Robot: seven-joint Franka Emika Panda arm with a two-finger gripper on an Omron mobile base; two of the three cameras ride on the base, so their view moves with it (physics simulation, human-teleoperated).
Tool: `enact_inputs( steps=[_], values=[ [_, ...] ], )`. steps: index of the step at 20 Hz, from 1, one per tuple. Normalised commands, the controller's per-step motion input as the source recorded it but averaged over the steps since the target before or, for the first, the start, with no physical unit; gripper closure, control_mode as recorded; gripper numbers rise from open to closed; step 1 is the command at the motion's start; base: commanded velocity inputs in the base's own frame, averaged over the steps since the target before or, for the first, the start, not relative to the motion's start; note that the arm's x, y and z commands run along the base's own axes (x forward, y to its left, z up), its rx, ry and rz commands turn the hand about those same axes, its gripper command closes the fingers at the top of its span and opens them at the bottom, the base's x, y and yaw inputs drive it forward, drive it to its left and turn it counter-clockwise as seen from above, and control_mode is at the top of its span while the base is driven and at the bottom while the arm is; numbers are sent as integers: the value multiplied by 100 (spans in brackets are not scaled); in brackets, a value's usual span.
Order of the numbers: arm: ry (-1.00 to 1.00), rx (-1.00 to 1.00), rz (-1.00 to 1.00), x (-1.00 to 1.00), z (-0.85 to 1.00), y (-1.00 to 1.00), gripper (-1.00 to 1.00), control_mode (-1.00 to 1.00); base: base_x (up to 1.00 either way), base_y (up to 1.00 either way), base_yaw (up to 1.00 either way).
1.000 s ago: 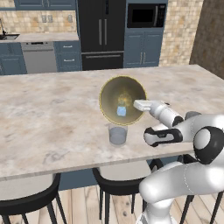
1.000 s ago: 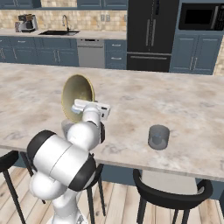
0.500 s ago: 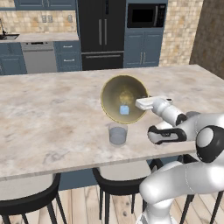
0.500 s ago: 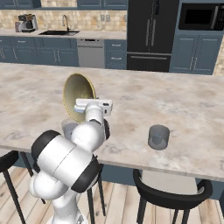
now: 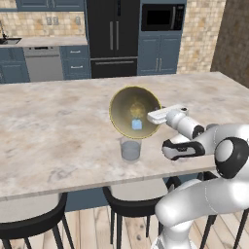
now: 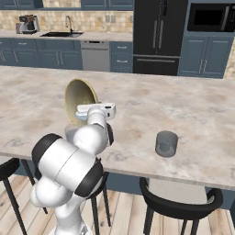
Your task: There are four ice cubes in the ice bowl. Place two ice cubes in each glass of water.
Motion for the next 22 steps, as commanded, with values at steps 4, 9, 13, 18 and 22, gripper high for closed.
enact_inputs(
  steps=[4,9,13,18,22],
  values=[
    [-3,-6,0,16,-7,31,100,-100,0,0,0],
    [-4,0,0,1,1,2,100,-100,0,0,0],
    [-7,-1,5,0,-2,0,100,-100,0,0,0],
    [-13,-1,6,0,-1,0,100,-100,0,0,0],
    [-6,-2,3,0,0,0,100,-100,0,0,0]
  ],
)
